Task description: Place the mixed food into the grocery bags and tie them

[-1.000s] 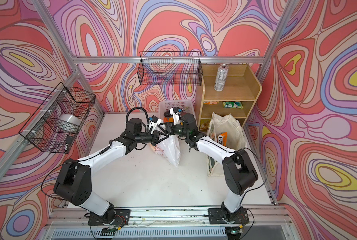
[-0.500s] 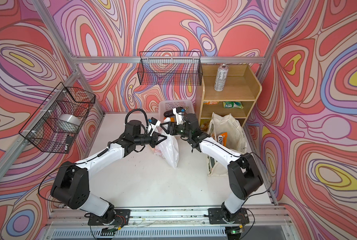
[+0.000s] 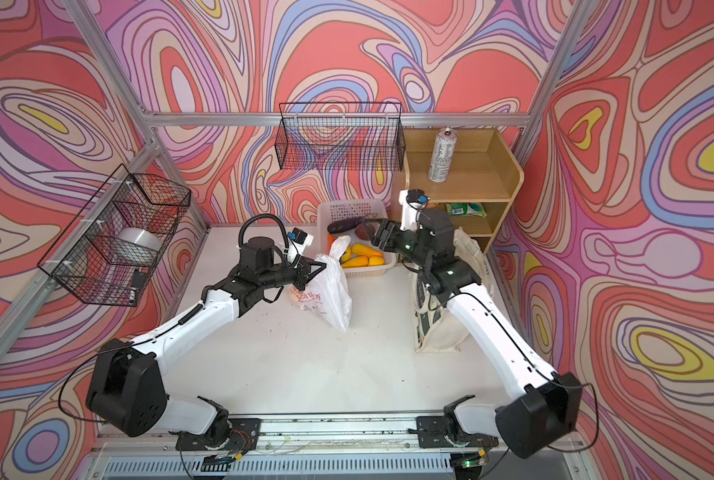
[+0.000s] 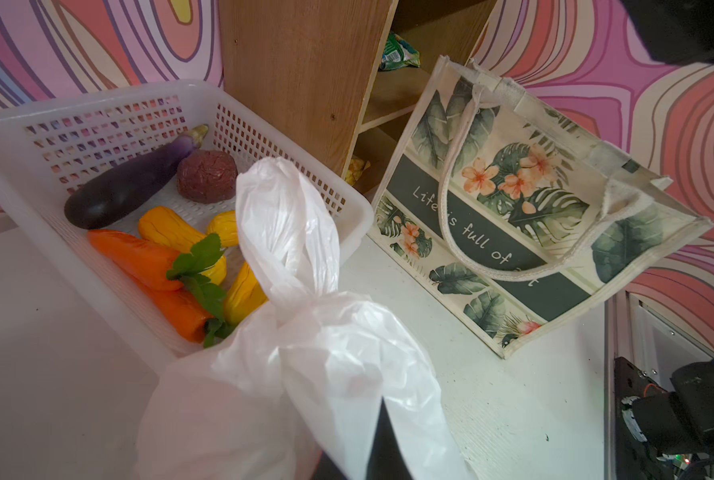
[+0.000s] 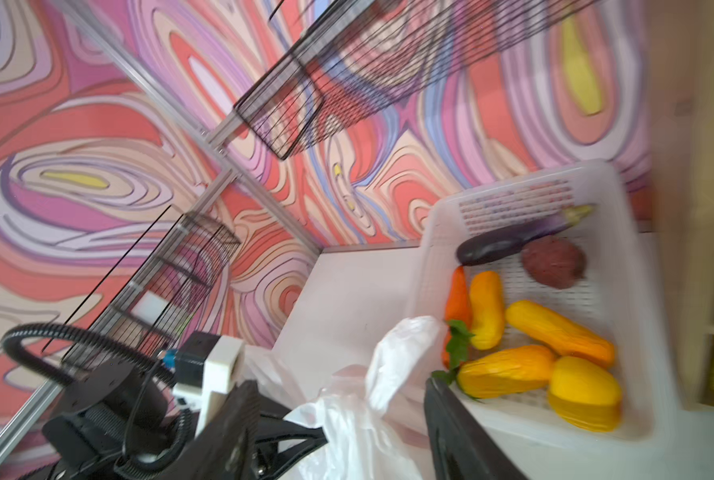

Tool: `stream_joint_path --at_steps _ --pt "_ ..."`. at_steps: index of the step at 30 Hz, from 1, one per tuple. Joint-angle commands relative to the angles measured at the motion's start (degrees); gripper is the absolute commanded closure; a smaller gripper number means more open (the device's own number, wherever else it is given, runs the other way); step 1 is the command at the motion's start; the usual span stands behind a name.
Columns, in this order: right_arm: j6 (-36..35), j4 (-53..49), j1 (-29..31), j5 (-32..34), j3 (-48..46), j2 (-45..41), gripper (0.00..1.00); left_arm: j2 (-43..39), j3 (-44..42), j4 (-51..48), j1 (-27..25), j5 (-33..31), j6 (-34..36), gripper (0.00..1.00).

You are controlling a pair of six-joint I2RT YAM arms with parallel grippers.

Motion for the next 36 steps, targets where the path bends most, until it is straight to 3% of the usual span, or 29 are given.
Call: stream_joint_path --at_steps 1,4,8,12,15,20,24,26,28,30,32,36 --pt "0.82 -10.22 -4.73 4.22 0.25 -2.52 0.34 -2.32 2.58 2.15 0.17 0.44 1.99 1.00" --pt "-0.24 -11.95 -6.53 4.10 -0.36 -4.57 0.34 -2.49 1.00 3.13 0.15 0.20 1.38 1.00" --pt "-0.31 -10.38 -6.38 -5.82 -0.27 -2.63 0.34 -2.33 -1.17 2.87 0.15 0.93 1.17 1.00" --pt "-2.38 -10.55 -2.38 -10.81 0.43 1.21 0.33 -2.74 -4.09 1.64 0.05 1.34 0.47 0.70" --pt "-4.42 -11.93 3.58 -9.90 1.15 4.68 0.31 -4.23 -7.10 1.55 0.03 1.38 -0.44 0.54" --pt "-3.16 -5.75 9.39 -8.45 -4.08 8.04 0.28 -8.82 -9.84 -1.31 -0.19 -0.77 -0.85 0.37" --pt "-3.45 -1.13 12.33 -7.13 -6.40 10.26 0.24 -14.29 -12.18 -2.14 -0.10 -4.28 -2.46 0.09" --pt "-3.87 0.50 12.97 -6.61 -6.70 11.24 0.23 -17.03 -13.38 -2.32 -0.12 -6.42 -3.79 0.00" --pt "-4.47 1.64 13.48 -5.53 -6.71 12.16 0.18 -20.33 -15.29 -1.72 0.02 -10.66 -6.38 0.00" --pt "-4.99 3.14 13.71 -4.14 -7.12 12.71 0.02 -24.91 -18.42 0.92 0.35 -15.51 -9.49 0.00" --pt "-5.39 3.95 13.70 -3.41 -7.09 13.56 0.01 -29.14 -20.82 2.07 1.12 -20.33 -12.76 0.00" --pt "-6.42 5.79 13.70 -3.81 -5.88 16.19 0.02 -33.37 -22.70 1.09 5.52 -23.11 -18.71 0.00"
